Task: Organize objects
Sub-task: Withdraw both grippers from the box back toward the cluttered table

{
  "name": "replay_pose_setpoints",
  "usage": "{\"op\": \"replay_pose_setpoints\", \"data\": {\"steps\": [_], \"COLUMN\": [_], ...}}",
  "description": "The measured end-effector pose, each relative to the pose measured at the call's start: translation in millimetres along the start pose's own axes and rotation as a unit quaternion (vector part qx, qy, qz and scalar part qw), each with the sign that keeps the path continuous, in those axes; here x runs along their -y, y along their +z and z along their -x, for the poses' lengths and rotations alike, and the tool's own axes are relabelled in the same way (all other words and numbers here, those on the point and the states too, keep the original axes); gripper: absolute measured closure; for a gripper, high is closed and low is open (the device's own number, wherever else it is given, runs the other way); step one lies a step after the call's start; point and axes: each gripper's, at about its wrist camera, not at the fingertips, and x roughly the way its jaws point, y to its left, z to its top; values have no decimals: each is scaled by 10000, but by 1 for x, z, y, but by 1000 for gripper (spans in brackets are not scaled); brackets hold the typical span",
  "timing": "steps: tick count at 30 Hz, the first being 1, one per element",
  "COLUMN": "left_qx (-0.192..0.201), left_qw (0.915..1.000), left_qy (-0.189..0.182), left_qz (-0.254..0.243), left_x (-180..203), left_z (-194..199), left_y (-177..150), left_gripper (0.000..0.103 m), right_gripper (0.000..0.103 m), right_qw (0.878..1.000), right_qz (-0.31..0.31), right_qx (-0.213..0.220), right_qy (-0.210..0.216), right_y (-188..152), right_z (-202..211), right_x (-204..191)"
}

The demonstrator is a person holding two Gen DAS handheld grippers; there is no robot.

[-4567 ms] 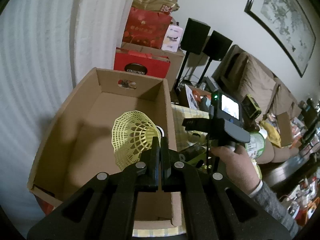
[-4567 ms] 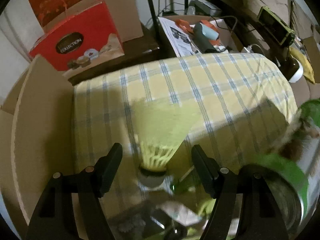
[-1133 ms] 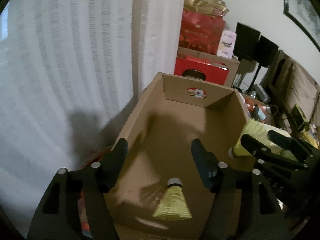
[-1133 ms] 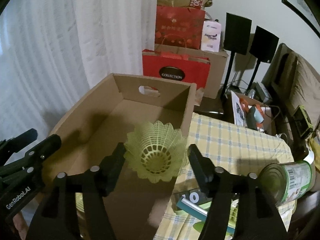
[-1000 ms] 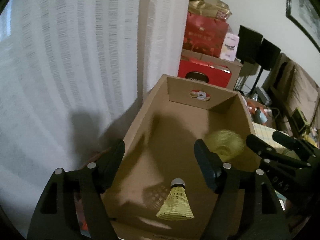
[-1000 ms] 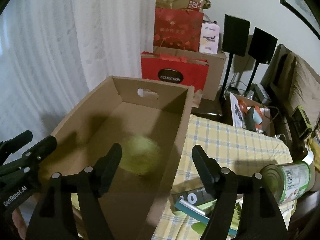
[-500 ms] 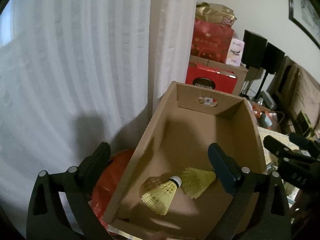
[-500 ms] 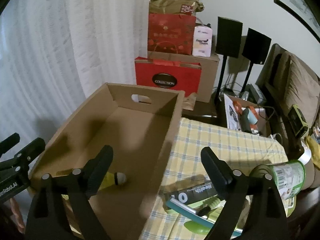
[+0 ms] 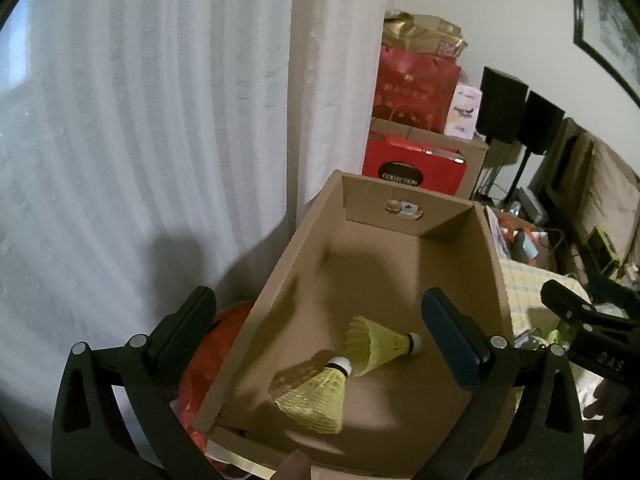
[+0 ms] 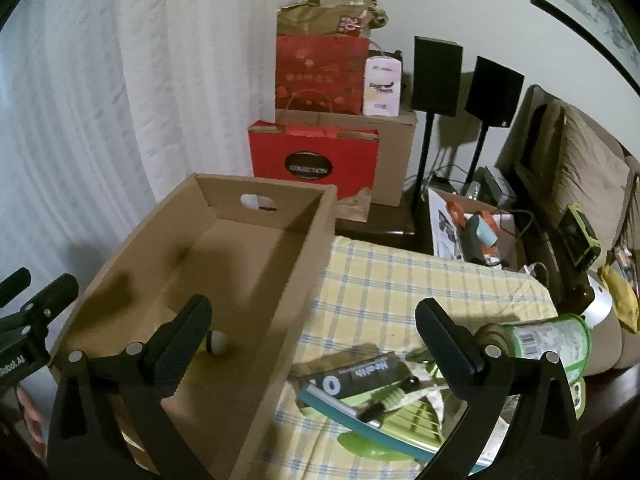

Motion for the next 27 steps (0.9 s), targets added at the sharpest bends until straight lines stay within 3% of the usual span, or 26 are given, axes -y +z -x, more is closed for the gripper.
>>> {"op": "replay_pose_setpoints", "data": {"steps": [8,13,27], "left_qx": [9,50,-93], "left_qw": [10000,9994,9966], "left_qy": [-81,-49,-622], "left_qz": [-45,-353,-532], "left_x": [19,41,98], "left_z": [11,19,27], "left_y": [0,-1,-13], "left_gripper": [0,0,0], "right_gripper": [0,0,0], "right_qw": [9998,9994,9970], "right_qz": [-150,-241,-454], "right_qx": [74,117,228], "right_qy": [-99,-209,-583], "right_y": [-4,-8,-26], "right_z": [18,28,57], "right_x": [26,44,104]}}
